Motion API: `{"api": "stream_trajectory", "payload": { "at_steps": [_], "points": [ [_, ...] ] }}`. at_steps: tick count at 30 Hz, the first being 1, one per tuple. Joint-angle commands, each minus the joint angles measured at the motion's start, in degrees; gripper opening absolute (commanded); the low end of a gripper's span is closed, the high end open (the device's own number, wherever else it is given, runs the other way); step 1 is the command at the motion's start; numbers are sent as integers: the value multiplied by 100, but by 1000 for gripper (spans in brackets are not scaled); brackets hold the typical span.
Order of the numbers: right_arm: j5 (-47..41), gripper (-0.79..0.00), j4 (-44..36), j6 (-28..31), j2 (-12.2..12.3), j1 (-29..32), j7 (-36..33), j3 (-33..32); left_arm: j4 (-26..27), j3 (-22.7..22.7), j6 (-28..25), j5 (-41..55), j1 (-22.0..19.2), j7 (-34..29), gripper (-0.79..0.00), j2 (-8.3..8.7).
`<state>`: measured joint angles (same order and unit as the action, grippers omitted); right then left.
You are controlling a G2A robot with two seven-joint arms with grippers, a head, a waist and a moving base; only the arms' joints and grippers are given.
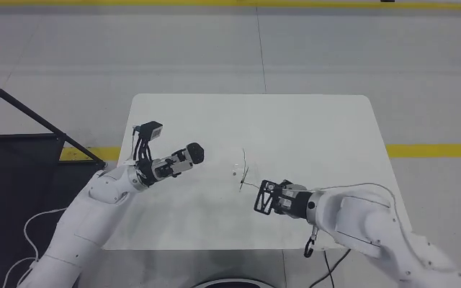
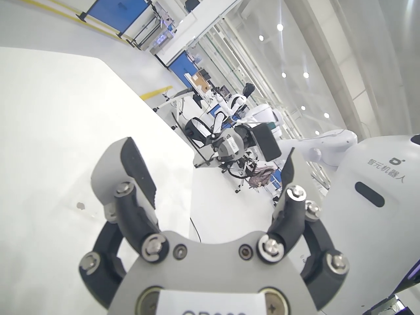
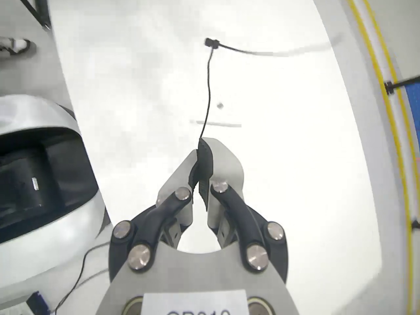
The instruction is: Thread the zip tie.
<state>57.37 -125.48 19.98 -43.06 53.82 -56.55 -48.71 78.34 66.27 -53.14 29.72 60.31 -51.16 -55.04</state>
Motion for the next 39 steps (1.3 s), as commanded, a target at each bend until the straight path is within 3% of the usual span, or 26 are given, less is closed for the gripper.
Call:
{"api": "stream_trajectory", "payload": {
  "at_steps": [1,14,20,26,31,37,39],
  "points": [
    [-4,-785,-136,-227,-26,-36,-516,31,26,15,19,12,26,-17,0,9],
    [86,-785,-81,-243,-26,7,-535,49,26,15,19,12,26,-17,0,9],
    [749,-785,-423,-462,-172,-231,-1764,478,26,15,19,12,26,-17,0,9],
    [870,-785,-259,-298,-576,-1135,-3075,1304,26,15,19,12,26,-17,0,9],
    [1185,-785,688,-504,-1070,-2052,-3145,2378,26,15,19,12,26,-17,0,9],
    [1229,-785,2090,-1026,-1855,-3188,-3145,3815,26,15,19,12,26,-17,0,9],
    [1229,-785,2090,-1026,-1855,-3188,-3145,3815,26,15,19,12,26,-17,0,9]
  ]
}}
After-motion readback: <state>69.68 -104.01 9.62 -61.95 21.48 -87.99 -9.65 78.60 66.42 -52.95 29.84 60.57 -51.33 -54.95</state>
